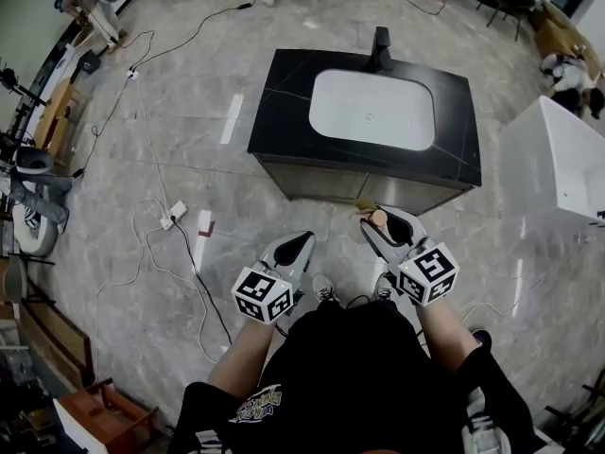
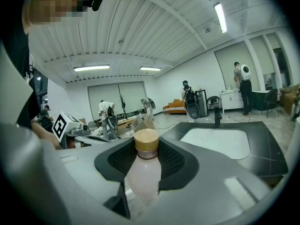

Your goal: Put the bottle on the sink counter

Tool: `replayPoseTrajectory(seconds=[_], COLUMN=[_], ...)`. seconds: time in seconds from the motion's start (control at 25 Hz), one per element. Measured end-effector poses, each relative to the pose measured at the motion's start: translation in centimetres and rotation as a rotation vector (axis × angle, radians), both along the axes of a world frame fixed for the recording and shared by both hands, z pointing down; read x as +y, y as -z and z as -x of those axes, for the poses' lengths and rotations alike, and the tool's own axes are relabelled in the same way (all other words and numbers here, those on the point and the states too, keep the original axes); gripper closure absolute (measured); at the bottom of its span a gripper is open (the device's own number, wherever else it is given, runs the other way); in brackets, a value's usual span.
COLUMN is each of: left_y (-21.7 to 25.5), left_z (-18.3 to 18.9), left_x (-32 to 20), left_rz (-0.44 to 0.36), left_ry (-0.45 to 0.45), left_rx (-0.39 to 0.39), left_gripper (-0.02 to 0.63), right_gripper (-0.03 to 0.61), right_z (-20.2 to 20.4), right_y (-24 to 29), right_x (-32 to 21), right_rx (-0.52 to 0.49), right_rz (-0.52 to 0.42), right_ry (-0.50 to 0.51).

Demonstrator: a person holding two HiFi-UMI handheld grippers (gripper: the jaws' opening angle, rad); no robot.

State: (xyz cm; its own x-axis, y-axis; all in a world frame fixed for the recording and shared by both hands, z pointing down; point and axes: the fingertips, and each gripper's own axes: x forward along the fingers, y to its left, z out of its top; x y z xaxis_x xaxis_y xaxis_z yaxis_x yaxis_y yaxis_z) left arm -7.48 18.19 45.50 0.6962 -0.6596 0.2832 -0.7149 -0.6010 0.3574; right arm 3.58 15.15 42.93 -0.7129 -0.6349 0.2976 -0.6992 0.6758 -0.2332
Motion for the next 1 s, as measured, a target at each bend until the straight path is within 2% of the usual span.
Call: replayPoseTrajectory(seconds=[0.36, 0.72, 1.0], left_y=[-0.3, -0.3, 0.7], left_z=[2.8, 2.4, 2.2], left_x=[-0.3, -1.4, -3.9], left_rz=[-0.008, -0.002, -0.018], left_ry=[-0.007, 0.009, 0.073], left_rx=[0.003, 0.011, 0.001], left_gripper=[0.614, 0.614, 0.614], right_gripper=[0.412, 0.412, 0.411], right_z=[2.4, 2.7, 2.6], right_y=[0.0, 0.8, 1.2], right_x=[-0.4, -2.5, -5.7], right_rx=[0.003, 0.015, 0.011], right_rz=[-0.010, -0.031, -0.036], right_ry=[-0.023, 0.009, 0.071])
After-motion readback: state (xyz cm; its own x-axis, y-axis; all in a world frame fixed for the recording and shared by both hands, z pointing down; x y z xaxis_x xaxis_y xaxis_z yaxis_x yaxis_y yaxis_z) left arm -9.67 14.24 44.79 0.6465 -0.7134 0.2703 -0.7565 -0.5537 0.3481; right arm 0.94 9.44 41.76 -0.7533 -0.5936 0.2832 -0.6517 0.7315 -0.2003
